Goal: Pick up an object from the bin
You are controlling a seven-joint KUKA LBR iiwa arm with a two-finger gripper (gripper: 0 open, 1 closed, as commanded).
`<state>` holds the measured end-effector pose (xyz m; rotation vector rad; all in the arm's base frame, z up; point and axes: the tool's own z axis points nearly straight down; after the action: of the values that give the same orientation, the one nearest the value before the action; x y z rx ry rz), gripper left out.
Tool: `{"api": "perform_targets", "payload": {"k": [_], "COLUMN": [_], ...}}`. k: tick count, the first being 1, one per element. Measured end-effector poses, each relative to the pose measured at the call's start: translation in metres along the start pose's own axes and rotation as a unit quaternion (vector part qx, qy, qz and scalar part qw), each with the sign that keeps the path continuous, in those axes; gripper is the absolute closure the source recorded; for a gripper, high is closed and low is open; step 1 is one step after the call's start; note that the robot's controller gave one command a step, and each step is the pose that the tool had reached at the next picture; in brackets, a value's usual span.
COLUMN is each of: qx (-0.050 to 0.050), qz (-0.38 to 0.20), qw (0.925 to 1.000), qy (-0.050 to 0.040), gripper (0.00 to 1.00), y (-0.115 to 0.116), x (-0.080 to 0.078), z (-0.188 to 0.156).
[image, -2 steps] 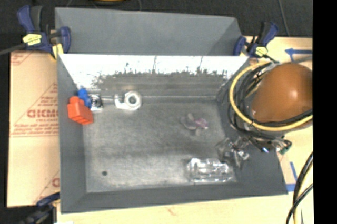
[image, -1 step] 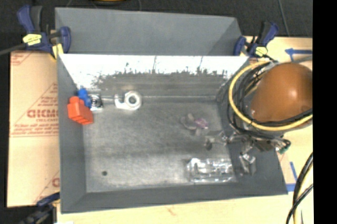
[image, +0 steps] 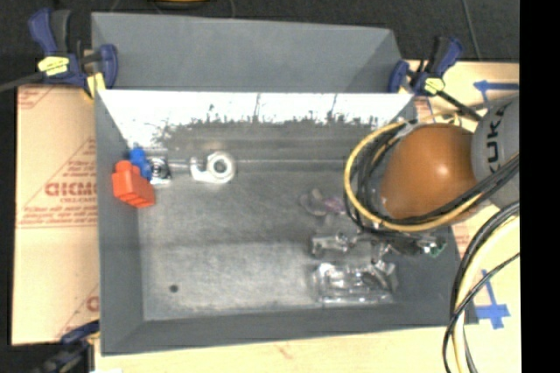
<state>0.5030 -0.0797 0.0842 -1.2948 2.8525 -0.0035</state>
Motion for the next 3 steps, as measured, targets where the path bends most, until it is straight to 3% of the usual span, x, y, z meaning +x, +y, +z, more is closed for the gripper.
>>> {"api": "perform_targets", "payload": {"k": [1, 2, 3], "qx": [0.004, 0.0, 0.0], "qz": [0.044, -0.157, -0.156], "qw": [0.999, 0.9877, 0.9877], "qy": [0.0038, 0.0012, 0.0005], "gripper": [0.0, 0.0, 1.0], "y": [0.012, 0.048, 0.047], "x": [0.007, -0.02, -0.02], "z": [0.006, 0.012, 0.013]}}
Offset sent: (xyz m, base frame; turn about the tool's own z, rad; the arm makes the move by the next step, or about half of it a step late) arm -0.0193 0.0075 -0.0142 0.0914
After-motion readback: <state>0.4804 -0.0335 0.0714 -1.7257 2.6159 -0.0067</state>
